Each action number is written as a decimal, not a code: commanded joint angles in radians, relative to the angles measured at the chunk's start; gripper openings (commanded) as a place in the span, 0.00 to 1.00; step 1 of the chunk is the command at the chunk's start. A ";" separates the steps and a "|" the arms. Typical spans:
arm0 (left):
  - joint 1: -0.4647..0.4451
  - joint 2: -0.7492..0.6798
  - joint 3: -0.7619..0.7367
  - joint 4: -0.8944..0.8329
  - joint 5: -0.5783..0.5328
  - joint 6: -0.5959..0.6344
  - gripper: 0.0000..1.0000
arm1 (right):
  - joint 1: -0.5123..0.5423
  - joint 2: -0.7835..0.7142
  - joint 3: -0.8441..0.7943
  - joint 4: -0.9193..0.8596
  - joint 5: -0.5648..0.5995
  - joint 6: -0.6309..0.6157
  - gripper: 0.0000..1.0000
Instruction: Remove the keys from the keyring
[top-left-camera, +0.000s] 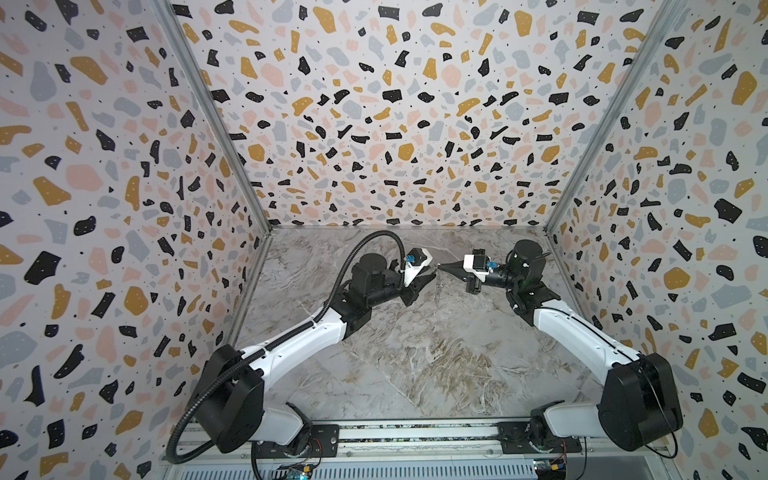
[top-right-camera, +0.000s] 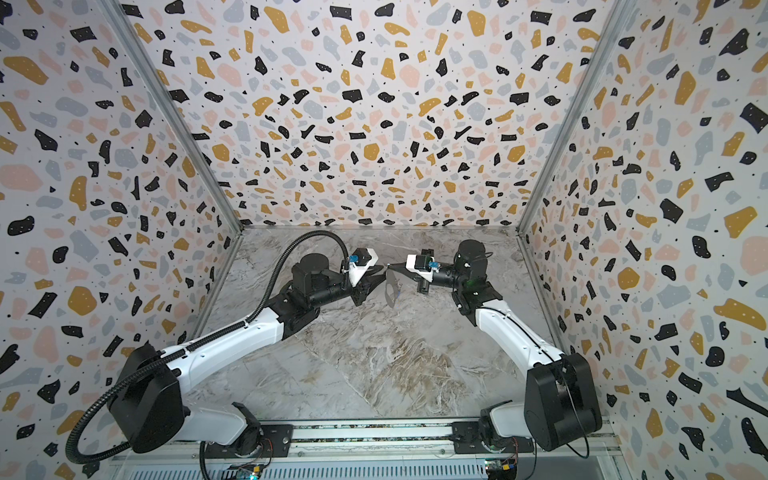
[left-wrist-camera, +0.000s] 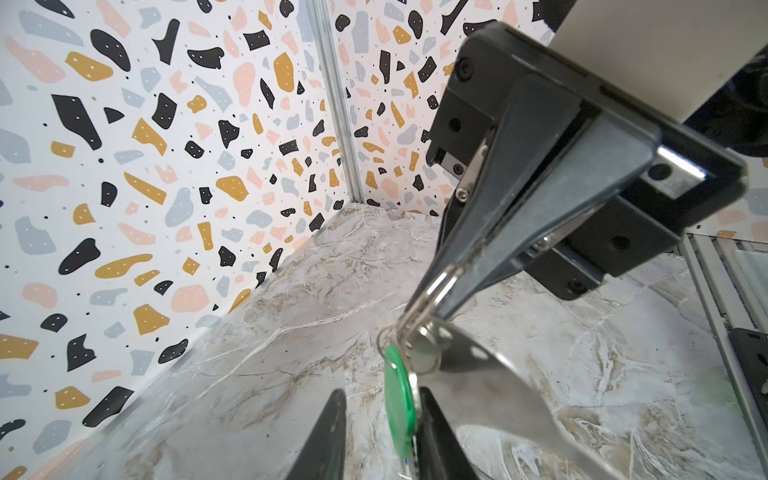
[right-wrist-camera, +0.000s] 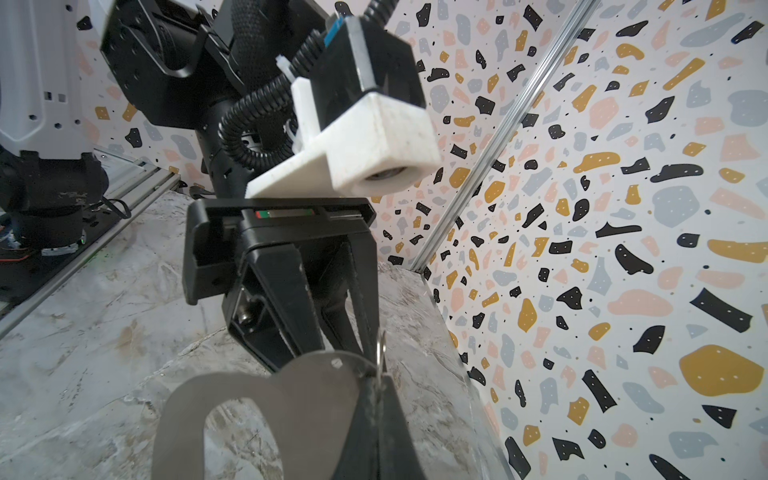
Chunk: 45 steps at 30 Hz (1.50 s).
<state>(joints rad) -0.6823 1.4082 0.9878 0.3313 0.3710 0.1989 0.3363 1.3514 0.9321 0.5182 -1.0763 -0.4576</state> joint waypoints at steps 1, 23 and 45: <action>-0.010 -0.011 -0.011 0.060 -0.009 0.015 0.23 | 0.006 -0.014 0.010 0.049 0.004 0.029 0.00; -0.032 -0.004 -0.010 0.116 -0.081 0.028 0.18 | 0.008 -0.037 -0.012 0.069 0.054 0.082 0.00; -0.087 -0.051 0.021 0.051 -0.395 0.172 0.00 | 0.034 -0.072 0.023 -0.162 0.269 0.042 0.00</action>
<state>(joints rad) -0.7513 1.3975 0.9825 0.3653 0.0917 0.3061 0.3531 1.3228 0.9100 0.4397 -0.8925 -0.3950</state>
